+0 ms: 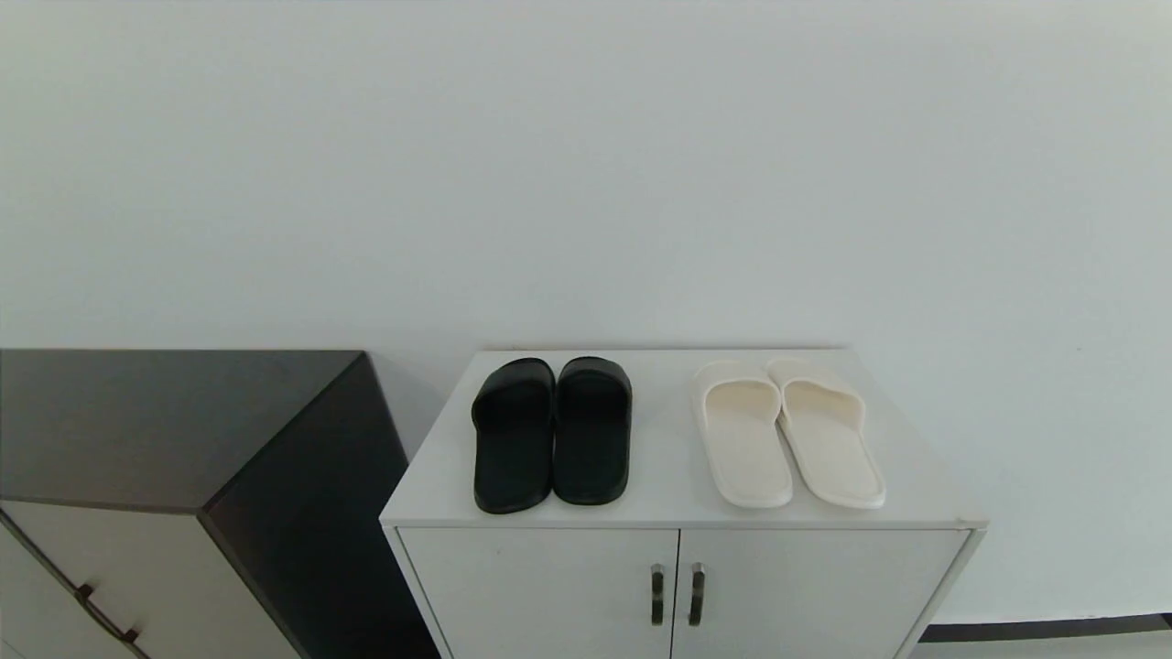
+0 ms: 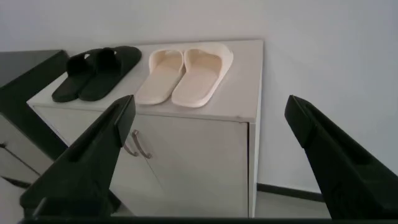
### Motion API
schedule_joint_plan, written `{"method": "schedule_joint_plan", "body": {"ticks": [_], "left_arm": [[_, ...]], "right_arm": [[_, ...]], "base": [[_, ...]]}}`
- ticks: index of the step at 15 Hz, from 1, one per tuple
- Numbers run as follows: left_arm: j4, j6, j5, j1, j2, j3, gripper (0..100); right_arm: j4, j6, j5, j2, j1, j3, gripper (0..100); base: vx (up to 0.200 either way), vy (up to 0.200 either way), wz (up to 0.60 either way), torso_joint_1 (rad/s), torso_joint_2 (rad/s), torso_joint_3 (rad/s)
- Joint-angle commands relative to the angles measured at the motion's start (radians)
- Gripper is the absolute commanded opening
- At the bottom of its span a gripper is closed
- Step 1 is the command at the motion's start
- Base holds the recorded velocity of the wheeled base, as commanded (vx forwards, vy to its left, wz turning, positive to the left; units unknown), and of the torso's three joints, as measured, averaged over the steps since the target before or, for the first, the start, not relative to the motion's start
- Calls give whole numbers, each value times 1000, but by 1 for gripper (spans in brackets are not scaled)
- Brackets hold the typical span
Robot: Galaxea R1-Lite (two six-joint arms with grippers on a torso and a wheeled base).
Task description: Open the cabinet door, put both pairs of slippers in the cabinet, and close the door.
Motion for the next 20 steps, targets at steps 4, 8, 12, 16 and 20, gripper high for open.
{"method": "schedule_joint_plan", "body": {"ticks": [4,8,12,16,20], "left_arm": [[0,0,0,0,2,0,0],[0,-2,0,0,2,0,0],[0,-2,0,0,2,0,0],[0,-3,0,0,2,0,0],[0,-3,0,0,2,0,0]], "right_arm": [[-203,259,-561,635,666,-157,100],[-455,256,-672,985,698,-246,100],[-619,144,-728,1213,625,-340,100],[-700,105,-728,1361,557,-438,100],[-699,93,-721,1442,533,-522,100]], "base": [[0,0,0,0,0,0],[0,0,0,0,0,0],[0,0,0,0,0,0],[0,0,0,0,0,0],[0,0,0,0,0,0]]}}
